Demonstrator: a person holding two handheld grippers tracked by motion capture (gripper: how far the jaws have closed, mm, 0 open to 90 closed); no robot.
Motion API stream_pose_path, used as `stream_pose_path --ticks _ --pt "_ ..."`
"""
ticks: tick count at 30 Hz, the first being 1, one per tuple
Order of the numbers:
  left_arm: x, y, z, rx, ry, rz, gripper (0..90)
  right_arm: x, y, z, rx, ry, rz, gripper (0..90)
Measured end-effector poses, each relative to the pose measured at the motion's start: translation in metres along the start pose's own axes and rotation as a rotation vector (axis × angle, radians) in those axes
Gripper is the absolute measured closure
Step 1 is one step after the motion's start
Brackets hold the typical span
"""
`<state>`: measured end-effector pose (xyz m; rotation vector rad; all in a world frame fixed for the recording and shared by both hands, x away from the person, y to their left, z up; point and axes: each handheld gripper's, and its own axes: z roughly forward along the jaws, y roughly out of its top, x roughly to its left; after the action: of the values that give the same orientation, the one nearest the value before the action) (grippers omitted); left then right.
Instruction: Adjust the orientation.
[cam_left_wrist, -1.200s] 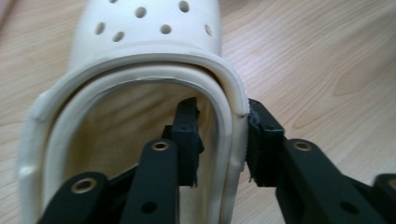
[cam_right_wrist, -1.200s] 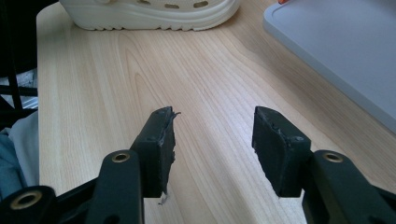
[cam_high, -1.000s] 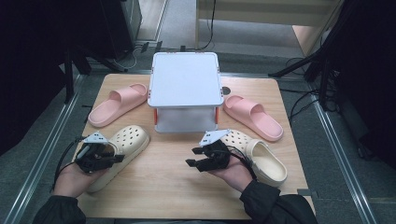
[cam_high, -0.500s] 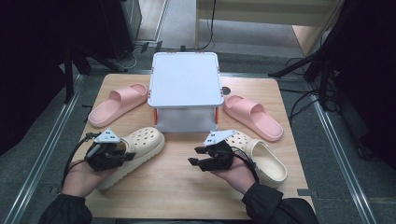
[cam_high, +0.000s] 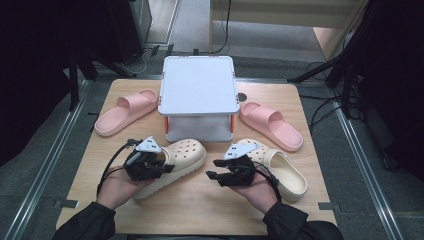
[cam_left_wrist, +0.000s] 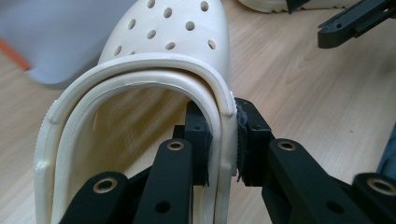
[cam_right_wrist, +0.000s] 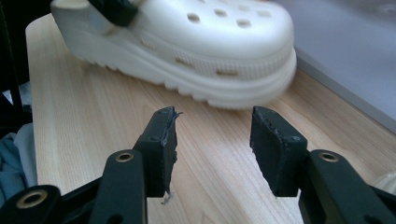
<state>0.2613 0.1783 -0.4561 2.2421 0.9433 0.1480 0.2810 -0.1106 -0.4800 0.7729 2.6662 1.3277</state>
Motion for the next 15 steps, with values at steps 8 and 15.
stream_pose_path --ticks 8,15 --pt "-0.006 -0.001 0.018 0.047 -0.069 0.034 75.7 0.004 -0.004 0.001 -0.004 -0.012 0.003 54.6" --pt "-0.001 -0.003 0.015 0.062 -0.104 0.018 58.4 0.006 -0.004 0.006 -0.007 -0.015 0.004 56.0"
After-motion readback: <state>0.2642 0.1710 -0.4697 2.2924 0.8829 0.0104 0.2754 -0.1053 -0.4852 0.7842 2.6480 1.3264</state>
